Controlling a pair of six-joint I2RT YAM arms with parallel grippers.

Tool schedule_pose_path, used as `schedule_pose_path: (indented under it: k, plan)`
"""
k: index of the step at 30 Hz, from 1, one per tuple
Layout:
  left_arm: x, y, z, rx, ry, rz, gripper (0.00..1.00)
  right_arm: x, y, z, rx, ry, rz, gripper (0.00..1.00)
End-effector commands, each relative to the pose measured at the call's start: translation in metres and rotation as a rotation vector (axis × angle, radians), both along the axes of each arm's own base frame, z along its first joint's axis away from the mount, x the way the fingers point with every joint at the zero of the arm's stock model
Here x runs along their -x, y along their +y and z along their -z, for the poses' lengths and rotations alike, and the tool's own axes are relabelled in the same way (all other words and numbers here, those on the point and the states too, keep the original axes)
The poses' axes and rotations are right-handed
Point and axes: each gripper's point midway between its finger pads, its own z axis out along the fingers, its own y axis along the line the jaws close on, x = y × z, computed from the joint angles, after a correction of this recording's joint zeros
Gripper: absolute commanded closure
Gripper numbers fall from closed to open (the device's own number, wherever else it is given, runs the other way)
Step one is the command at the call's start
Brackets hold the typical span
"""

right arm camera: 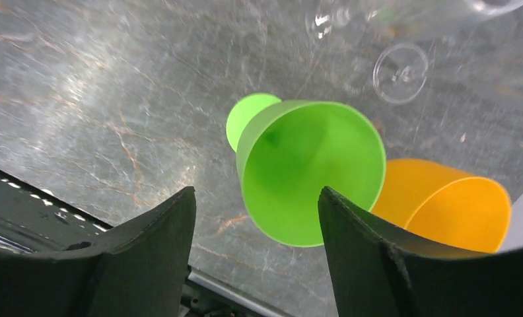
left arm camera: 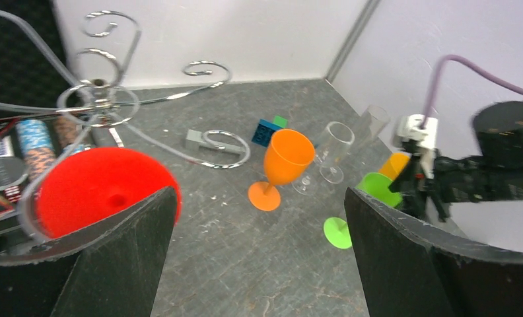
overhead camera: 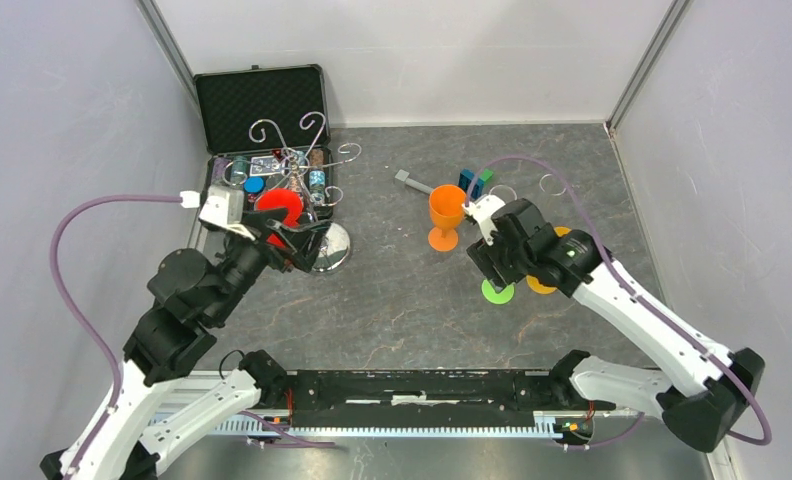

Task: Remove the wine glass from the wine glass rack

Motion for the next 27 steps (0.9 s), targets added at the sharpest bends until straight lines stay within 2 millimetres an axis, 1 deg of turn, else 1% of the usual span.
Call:
schedule_pose_path:
  k: [1, 4, 6, 8, 10, 11, 13, 15, 17, 19, 22, 25, 27]
  plan:
    - [0.007, 0.044, -0.021, 0.026, -0.051, -0.163, 0.00, -0.010, 0.030, -0.070, -0.241, -0.203, -0.085, 0.24]
    - [0.012, 0.076, -0.023, 0.046, -0.048, -0.293, 0.00, -0.008, 0.038, -0.102, -0.353, -0.305, -0.126, 0.20]
    - [0.015, 0.099, -0.021, 0.060, -0.024, -0.397, 0.00, -0.006, 0.042, -0.120, -0.425, -0.372, -0.145, 0.19]
    - [0.019, 0.116, -0.017, 0.069, 0.007, -0.477, 0.00, -0.005, 0.047, -0.134, -0.483, -0.417, -0.163, 0.18]
    - [0.022, 0.129, -0.013, 0.067, 0.045, -0.538, 0.00, -0.007, 0.050, -0.143, -0.518, -0.454, -0.168, 0.17]
    - [0.022, 0.132, -0.010, 0.053, 0.068, -0.559, 0.00, -0.005, 0.055, -0.145, -0.539, -0.451, -0.193, 0.17]
    - [0.018, 0.133, -0.003, -0.004, 0.108, -0.587, 0.00, -0.006, 0.060, -0.144, -0.550, -0.448, -0.207, 0.17]
    - [0.011, 0.129, 0.003, -0.071, 0.154, -0.598, 0.00, -0.007, 0.065, -0.140, -0.555, -0.434, -0.217, 0.17]
    - [0.002, 0.119, 0.005, -0.127, 0.191, -0.589, 0.02, -0.009, 0.068, -0.133, -0.557, -0.421, -0.217, 0.17]
    - [-0.005, 0.112, 0.004, -0.150, 0.206, -0.579, 0.06, -0.011, 0.069, -0.125, -0.556, -0.408, -0.209, 0.17]
    - [-0.011, 0.104, -0.001, -0.145, 0.205, -0.567, 0.16, -0.010, 0.071, -0.115, -0.554, -0.393, -0.215, 0.17]
    - [-0.017, 0.096, -0.005, -0.144, 0.208, -0.550, 0.24, -0.009, 0.072, -0.109, -0.573, -0.380, -0.198, 0.17]
    - [-0.022, 0.092, -0.003, -0.161, 0.221, -0.550, 0.24, -0.009, 0.073, -0.107, -0.579, -0.379, -0.202, 0.17]
